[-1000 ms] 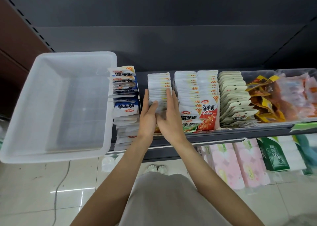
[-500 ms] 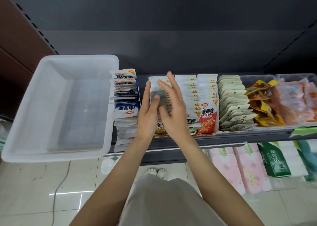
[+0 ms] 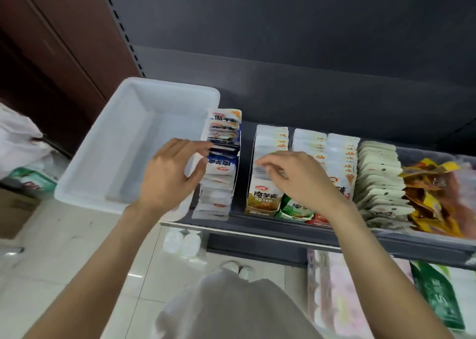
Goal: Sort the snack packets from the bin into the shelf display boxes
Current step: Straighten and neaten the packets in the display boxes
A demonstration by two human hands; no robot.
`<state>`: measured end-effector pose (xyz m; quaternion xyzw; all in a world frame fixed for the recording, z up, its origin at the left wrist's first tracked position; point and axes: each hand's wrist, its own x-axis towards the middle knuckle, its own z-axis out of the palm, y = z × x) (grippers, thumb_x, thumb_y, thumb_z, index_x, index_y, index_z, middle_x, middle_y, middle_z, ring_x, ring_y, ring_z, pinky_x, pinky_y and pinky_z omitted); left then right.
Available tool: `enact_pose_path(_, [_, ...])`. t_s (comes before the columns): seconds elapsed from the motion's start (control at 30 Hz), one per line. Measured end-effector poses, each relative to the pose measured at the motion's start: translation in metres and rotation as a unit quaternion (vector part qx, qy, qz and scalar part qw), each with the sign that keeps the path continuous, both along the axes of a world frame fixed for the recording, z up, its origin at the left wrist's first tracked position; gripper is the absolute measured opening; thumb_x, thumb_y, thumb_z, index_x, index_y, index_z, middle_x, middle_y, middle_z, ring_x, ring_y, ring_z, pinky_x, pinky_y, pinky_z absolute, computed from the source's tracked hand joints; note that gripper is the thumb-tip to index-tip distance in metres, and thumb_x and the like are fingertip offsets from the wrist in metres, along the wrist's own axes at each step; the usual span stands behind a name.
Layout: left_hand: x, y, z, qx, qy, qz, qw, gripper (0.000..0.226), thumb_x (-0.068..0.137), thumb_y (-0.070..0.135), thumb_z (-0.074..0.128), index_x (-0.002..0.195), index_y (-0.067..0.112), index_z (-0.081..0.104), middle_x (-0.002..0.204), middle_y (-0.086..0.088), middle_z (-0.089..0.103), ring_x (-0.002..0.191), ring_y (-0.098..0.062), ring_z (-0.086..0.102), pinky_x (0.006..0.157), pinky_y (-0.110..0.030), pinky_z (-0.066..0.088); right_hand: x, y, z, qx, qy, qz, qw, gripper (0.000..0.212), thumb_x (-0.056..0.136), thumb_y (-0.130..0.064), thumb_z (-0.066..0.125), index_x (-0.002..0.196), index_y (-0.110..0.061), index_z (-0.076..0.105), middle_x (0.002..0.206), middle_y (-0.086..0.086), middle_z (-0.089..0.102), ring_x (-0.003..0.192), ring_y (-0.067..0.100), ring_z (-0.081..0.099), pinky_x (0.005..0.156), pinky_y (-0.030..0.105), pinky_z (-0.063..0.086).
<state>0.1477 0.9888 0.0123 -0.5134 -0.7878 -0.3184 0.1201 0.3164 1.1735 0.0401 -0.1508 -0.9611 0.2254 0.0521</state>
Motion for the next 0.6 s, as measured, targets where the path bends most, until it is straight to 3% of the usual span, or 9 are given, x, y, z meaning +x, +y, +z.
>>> enact_pose_path(0.13, [-0.035, -0.015, -0.012, -0.073, 0.030, 0.026, 0.997, 0.036, 0.085, 0.036, 0.054, 0.114, 0.016, 0.062, 0.108, -0.003, 0.064, 0.100, -0.023, 0.054, 0.083, -0.040, 0.050, -0.049, -0.001, 0.010, 0.005, 0.100, 0.023, 0.995, 0.036, 0.093, -0.022, 0.056, 0.129, -0.025, 0.056, 0.121, -0.004, 0.060, 0.107, 0.014, 0.055, 0.088, 0.037, 0.049])
enact_pose_path(0.2, [-0.043, -0.013, -0.016, -0.098, 0.022, 0.013, 0.995, 0.045, 0.081, 0.039, 0.065, 0.119, 0.017, 0.057, 0.114, -0.004, 0.059, 0.105, -0.023, 0.051, 0.085, -0.038, 0.048, -0.077, 0.000, 0.009, 0.030, 0.116, 0.031, 0.992, 0.061, 0.086, -0.029, 0.067, 0.141, -0.023, 0.041, 0.136, 0.003, 0.045, 0.124, 0.020, 0.040, 0.098, 0.040, 0.043])
enact_pose_path(0.27, [-0.046, -0.006, -0.019, -0.113, 0.023, -0.026, 0.993, 0.056, 0.075, 0.038, 0.075, 0.122, 0.018, 0.052, 0.117, -0.004, 0.056, 0.107, -0.024, 0.051, 0.086, -0.036, 0.046, -0.099, 0.006, 0.007, 0.043, 0.044, 0.039, 0.997, 0.092, 0.078, -0.043, 0.073, 0.150, -0.026, 0.019, 0.153, 0.006, 0.018, 0.140, 0.026, 0.016, 0.108, 0.046, 0.029])
enact_pose_path(0.33, [-0.051, 0.003, -0.022, -0.128, 0.027, -0.053, 0.990, 0.059, 0.072, 0.039, 0.078, 0.120, 0.018, 0.052, 0.116, -0.004, 0.055, 0.106, -0.023, 0.051, 0.086, -0.036, 0.045, -0.114, 0.011, 0.004, 0.045, -0.047, 0.045, 0.997, 0.105, 0.075, -0.052, 0.072, 0.152, -0.029, 0.004, 0.158, 0.002, 0.006, 0.144, 0.025, 0.009, 0.109, 0.048, 0.026])
enact_pose_path(0.4, [-0.058, 0.015, -0.025, -0.117, 0.036, -0.069, 0.990, 0.047, 0.074, 0.035, 0.077, 0.113, 0.016, 0.058, 0.110, -0.004, 0.058, 0.100, -0.023, 0.053, 0.084, -0.036, 0.047, -0.122, 0.018, 0.001, 0.061, -0.090, 0.044, 0.993, 0.093, 0.082, -0.053, 0.064, 0.151, -0.028, 0.008, 0.156, 0.002, 0.021, 0.139, 0.024, 0.027, 0.103, 0.046, 0.036])
enact_pose_path(0.5, [-0.073, 0.030, -0.026, -0.071, 0.061, -0.123, 0.988, 0.015, 0.083, 0.031, 0.065, 0.090, 0.018, 0.069, 0.090, 0.000, 0.066, 0.076, -0.022, 0.062, 0.068, -0.032, 0.051, -0.124, 0.025, -0.001, 0.083, -0.058, 0.060, 0.993, 0.045, 0.097, -0.035, 0.049, 0.140, -0.025, 0.042, 0.139, -0.001, 0.052, 0.123, 0.021, 0.051, 0.095, 0.042, 0.046])
enact_pose_path(0.6, [-0.083, 0.044, -0.022, -0.056, 0.074, -0.142, 0.986, 0.015, 0.083, 0.031, 0.063, 0.078, 0.021, 0.072, 0.072, 0.004, 0.066, 0.056, -0.018, 0.061, 0.055, -0.022, 0.045, -0.124, 0.025, -0.001, 0.074, -0.012, 0.040, 0.996, 0.030, 0.099, -0.018, 0.045, 0.123, -0.022, 0.062, 0.115, 0.000, 0.068, 0.099, 0.017, 0.063, 0.086, 0.038, 0.049])
